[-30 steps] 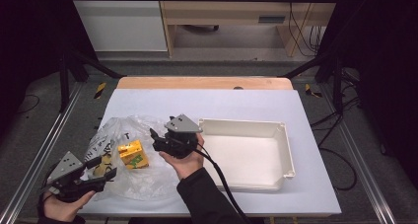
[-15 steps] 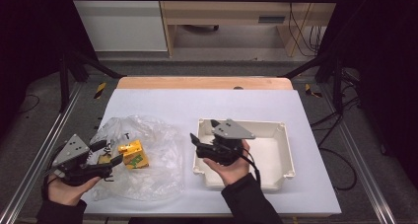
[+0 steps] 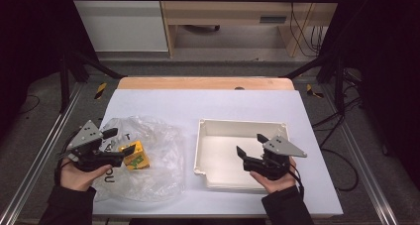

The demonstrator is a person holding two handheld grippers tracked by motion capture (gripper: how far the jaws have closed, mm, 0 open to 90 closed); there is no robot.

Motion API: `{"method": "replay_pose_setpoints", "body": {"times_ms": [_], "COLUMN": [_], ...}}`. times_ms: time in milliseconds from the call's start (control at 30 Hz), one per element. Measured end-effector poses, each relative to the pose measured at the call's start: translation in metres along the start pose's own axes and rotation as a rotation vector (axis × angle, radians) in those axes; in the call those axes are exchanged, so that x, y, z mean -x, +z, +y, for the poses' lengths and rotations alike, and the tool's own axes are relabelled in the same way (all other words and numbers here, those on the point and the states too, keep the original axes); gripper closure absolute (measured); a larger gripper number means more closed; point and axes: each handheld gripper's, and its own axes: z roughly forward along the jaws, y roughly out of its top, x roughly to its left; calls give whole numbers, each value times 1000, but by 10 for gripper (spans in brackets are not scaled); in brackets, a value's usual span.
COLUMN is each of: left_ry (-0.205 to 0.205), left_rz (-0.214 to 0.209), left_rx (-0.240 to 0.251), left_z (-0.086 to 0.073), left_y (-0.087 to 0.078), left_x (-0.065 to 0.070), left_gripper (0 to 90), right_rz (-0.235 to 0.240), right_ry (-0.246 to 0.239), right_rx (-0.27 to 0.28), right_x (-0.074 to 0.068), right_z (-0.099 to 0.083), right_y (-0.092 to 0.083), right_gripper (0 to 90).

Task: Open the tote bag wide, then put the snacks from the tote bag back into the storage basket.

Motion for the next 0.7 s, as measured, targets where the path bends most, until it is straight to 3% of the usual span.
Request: {"method": "replay_pose_setpoints", "body": {"times_ms": [300,700], "left_ry": [7,59], "left_rz": [-24,-70], "left_rx": [-42,-125], "left_z": [-15,-33], "left_y": [9,26], "left_x": [-6,-12], "left_gripper": [175,180], "right_rz": [-39,-51], "right_ry": [29,23], "right_rx": [-1,-28], "right_x": [25,32], "right_z": [-18,-29], "right_y": [-23,-27], "right_gripper": [210,207]}}
